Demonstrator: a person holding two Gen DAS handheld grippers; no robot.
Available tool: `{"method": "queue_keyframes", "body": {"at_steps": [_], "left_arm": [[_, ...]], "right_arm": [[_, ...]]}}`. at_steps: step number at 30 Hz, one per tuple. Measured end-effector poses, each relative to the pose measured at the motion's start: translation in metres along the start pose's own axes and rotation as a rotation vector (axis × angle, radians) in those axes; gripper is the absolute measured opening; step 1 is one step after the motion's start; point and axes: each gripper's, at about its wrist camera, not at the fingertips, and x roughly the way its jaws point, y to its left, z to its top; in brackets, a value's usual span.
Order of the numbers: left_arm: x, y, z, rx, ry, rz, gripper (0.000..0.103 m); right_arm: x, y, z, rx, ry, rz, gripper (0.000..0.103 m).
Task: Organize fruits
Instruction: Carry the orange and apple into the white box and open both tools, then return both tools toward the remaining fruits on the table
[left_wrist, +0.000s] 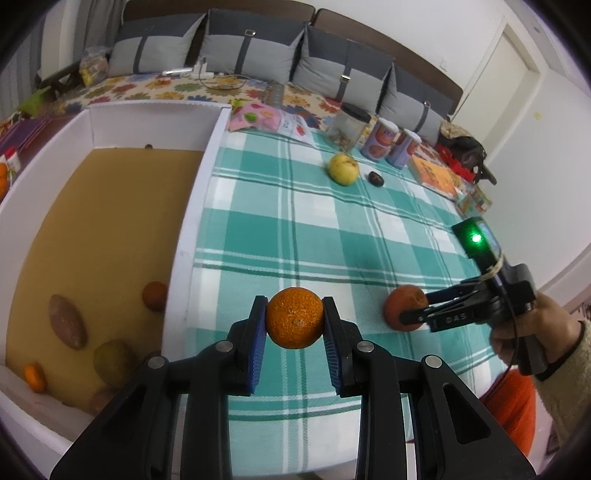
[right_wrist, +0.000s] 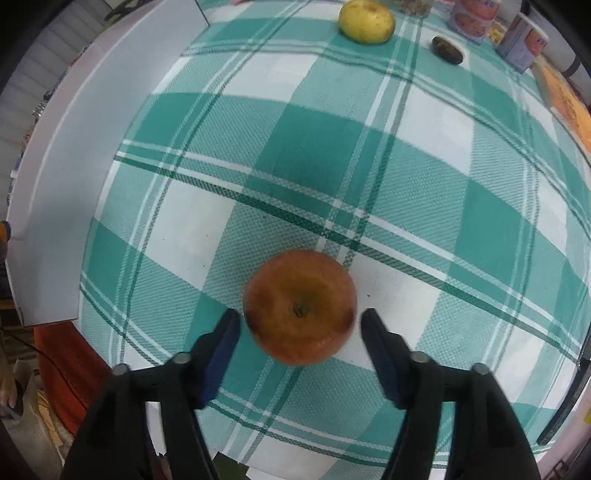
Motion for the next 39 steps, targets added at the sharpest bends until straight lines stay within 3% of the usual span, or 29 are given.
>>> {"method": "queue_keyframes", "body": {"at_steps": [6,10,15,18,22,24,28,30,33,35,39], "left_arm": [[-0.013,0.015,0.002,-0.038,0.007,-0.03,0.029],[-0.053,0.057,0.018,-0.089,-0.055,0.006,0.029],[-0.073,0.125,0.019,-0.157,-0.042,0.147,0.029],[-0.065,0.158,0.003,-0.221,0.015,0.192,0.029],[-0.045,0.192,-0.021,-0.295,0.091,0.248,0.029],[-0.039,0.199,-0.027,-0.311,0.115,0.267,0.029],[-0.03,0.205,-0.031,-0.317,0.137,0.306,0.03],[-0.031,0.202,-0.032,-0.305,0.13,0.322,0.037],[-0.04,0.199,-0.028,-0.301,0.1,0.349,0.072],[-0.054,0.196,-0.02,-0.308,0.042,0.356,0.072],[-0.095,0.178,0.001,-0.299,-0.118,0.364,0.087]], "right_arm": [[0.01,0.007,0.003,-0.01,0.006,-0.033,0.066],[-0.035,0.017,0.013,0.02,-0.095,0.112,0.067],[-0.118,0.1,0.05,-0.134,-0.267,0.276,0.067],[-0.135,0.17,0.072,-0.26,-0.312,0.325,0.067],[-0.106,0.26,0.099,-0.393,-0.275,0.333,0.067],[-0.071,0.301,0.111,-0.444,-0.234,0.273,0.067],[-0.012,0.339,0.118,-0.476,-0.165,0.186,0.067],[0.003,0.345,0.118,-0.468,-0.154,0.174,0.067],[0.006,0.35,0.122,-0.474,-0.208,0.178,0.073],[-0.01,0.343,0.124,-0.446,-0.24,0.221,0.082],[-0.093,0.32,0.117,-0.432,-0.487,0.229,0.093]]}}
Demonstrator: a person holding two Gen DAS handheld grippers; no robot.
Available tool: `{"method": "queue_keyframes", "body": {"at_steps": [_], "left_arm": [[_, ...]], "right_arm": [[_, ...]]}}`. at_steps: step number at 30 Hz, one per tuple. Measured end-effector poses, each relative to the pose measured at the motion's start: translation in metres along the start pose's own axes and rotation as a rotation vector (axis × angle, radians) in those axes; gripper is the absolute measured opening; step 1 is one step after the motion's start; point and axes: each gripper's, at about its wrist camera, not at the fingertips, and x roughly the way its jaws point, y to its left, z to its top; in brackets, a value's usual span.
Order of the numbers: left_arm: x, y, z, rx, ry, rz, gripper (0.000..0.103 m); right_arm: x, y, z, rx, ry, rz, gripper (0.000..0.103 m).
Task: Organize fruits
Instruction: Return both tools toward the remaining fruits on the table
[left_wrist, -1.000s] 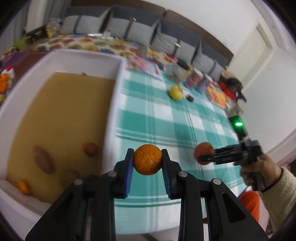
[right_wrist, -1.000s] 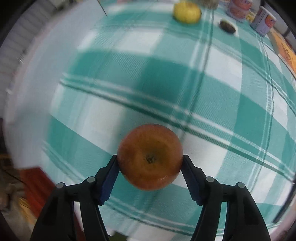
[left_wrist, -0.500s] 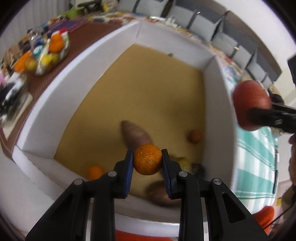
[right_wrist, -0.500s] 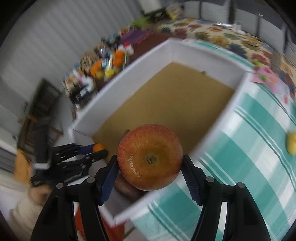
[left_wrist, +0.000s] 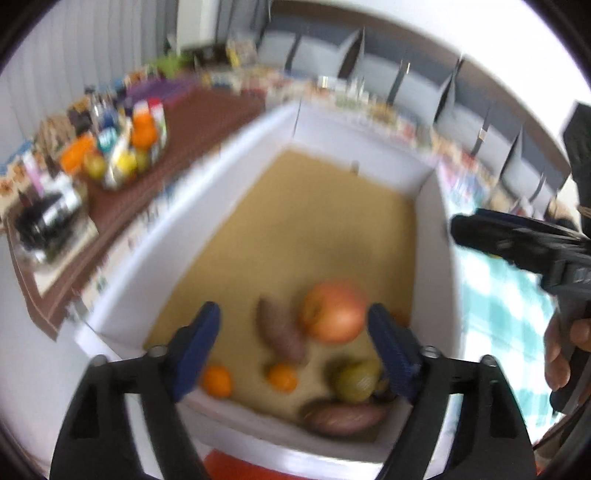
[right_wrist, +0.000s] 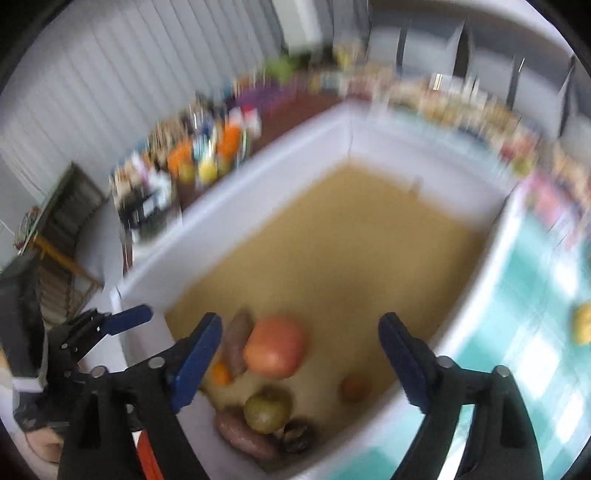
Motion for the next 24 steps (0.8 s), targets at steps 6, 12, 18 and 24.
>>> {"method": "queue_keyframes", "body": {"at_steps": [6,12,18,24], "left_arm": [[-0.045,-0.063,0.006,0.08,-0.147,-0.093,0.09],[-0.024,-0.164,-0.04,0.232,-0.086,-0.251,0.091],[0.04,-0.265,-0.115,0.359,0.096,-0.363,0.091],[0.08,-0.335,-0.163,0.477,0.125,-0.349,0.091]], "right_arm": [[-0.122,-0.036,-0.027,0.023,-0.281,-0.124,0.103],[-0.155,-0.118,-0.152,0.129,-0.291,-0.33,0.103],[-0.153,-0.205,-0.277,0.275,-0.165,-0.526,0.103],[-0.166,-0.263,-0.353,0.409,-0.143,-0.635,0.103]]}}
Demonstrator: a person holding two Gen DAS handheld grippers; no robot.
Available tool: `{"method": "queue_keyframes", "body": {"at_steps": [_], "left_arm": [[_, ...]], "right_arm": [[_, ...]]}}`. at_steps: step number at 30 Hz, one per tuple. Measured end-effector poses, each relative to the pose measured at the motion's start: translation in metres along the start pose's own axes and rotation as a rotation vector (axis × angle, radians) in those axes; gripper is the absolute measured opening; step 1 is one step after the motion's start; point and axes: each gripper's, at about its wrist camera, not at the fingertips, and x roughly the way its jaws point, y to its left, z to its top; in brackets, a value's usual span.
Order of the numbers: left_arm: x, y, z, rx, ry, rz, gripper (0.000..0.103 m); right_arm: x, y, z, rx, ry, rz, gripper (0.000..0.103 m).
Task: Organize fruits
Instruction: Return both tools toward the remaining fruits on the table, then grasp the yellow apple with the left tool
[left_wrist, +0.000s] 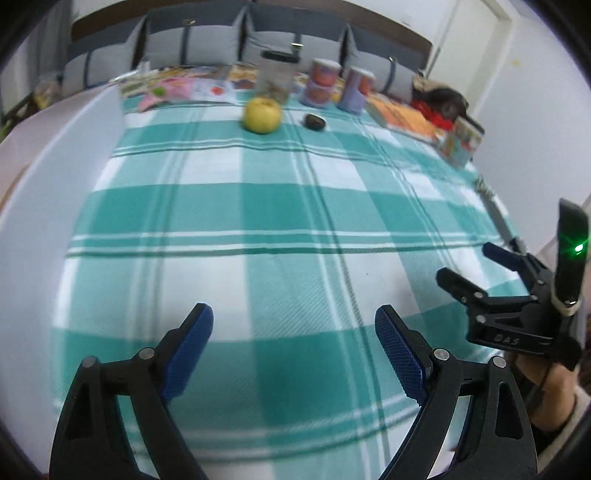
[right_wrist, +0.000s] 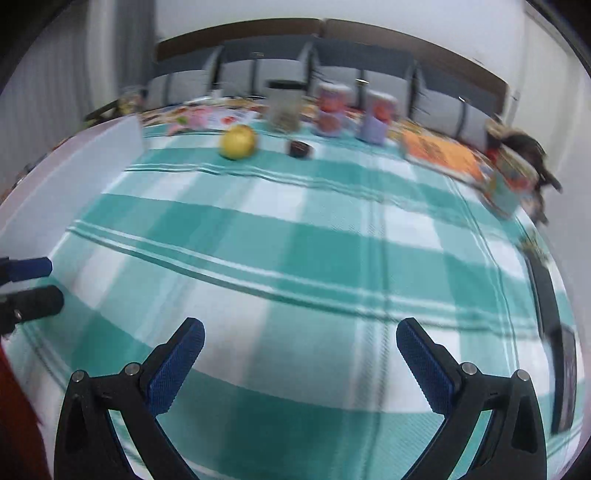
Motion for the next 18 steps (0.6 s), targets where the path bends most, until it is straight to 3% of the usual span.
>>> {"method": "queue_keyframes", "body": {"at_steps": [6,12,18], "left_arm": [[0.038,-0.024,-0.001,0.086,-0.023,0.082,0.091],[0.067,-0.031,-0.007,0.138,0.0,0.141,0.091],[0.071,-0.023,0.0,0.128,-0.002,0.131,0.093]], "right_arm": [[0.019,-0.025,-0.015,0.118,0.004,0.007,0.103],[0.026,-0.024,-0.018,0.087,0.009,0.002,0.103],[0.042,-0.025,-0.023,0.088,0.066,0.01,0.103]]}}
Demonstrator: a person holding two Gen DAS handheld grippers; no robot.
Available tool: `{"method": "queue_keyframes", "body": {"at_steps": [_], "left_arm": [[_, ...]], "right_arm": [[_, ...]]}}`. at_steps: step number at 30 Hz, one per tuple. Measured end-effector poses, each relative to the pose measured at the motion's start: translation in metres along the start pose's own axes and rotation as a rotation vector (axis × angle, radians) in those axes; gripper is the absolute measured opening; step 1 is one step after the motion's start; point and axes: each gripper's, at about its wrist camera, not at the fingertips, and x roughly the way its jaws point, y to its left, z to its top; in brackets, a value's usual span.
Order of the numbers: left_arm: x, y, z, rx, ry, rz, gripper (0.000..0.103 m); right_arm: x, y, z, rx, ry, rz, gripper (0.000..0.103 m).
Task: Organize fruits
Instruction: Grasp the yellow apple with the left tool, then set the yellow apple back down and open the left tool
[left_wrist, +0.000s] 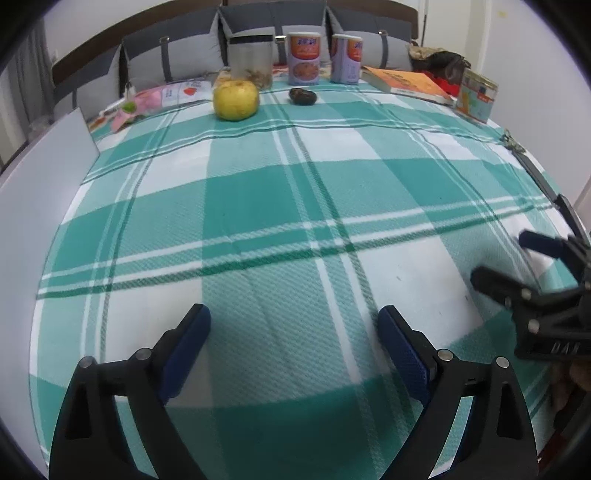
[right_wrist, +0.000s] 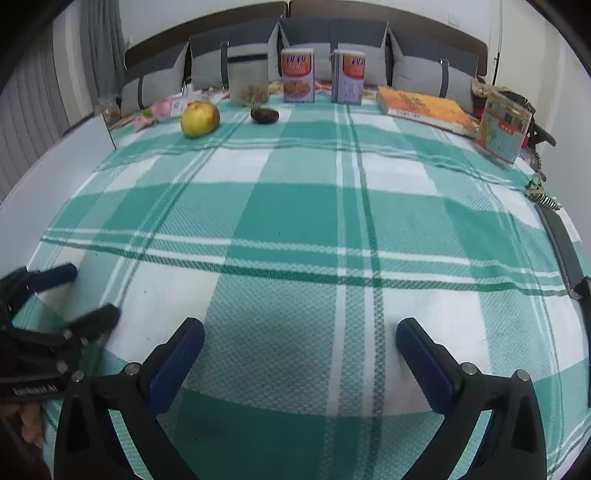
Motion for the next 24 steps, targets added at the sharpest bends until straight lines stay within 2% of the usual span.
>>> {"method": "queue_keyframes", "body": {"at_steps": [3,9,13,16,19,20,21,22,24], "left_arm": [[0.009,0.014,0.028,-0.04,-0.009,-0.031,0.093],[0.049,0.042,0.137,-0.071,-0.085,0.017,0.093],[0.096,0.056,0.193,-0.111,-0.067,0.037,0.093],[0.126,0.069,0.212,-0.184,-0.046,0.047,0.093],[0.146,0.073,0.219,-0.211,-0.017,0.053,0.093],[0.15,0.072,0.219,-0.206,-0.014,0.043,0.089],[0.151,0.071,0.221,-0.199,-0.012,0.036,0.074],[0.154,0.071,0.221,-0.188,-0.003,0.031,0.066],[0.154,0.072,0.221,-0.167,-0.002,0.028,0.066]], "right_arm": [[0.001,0.003,-0.001,-0.012,0.009,-0.002,0.103],[0.005,0.004,-0.002,-0.02,0.025,0.001,0.103],[0.005,0.004,-0.001,-0.023,0.026,0.005,0.103],[0.005,0.004,-0.001,-0.024,0.026,0.007,0.103],[0.006,0.004,-0.001,-0.024,0.026,0.008,0.103],[0.006,0.004,0.0,-0.025,0.026,0.009,0.103],[0.006,0.004,0.0,-0.024,0.027,0.009,0.103],[0.006,0.004,-0.001,-0.024,0.027,0.008,0.103],[0.006,0.004,0.0,-0.024,0.027,0.008,0.103]]}}
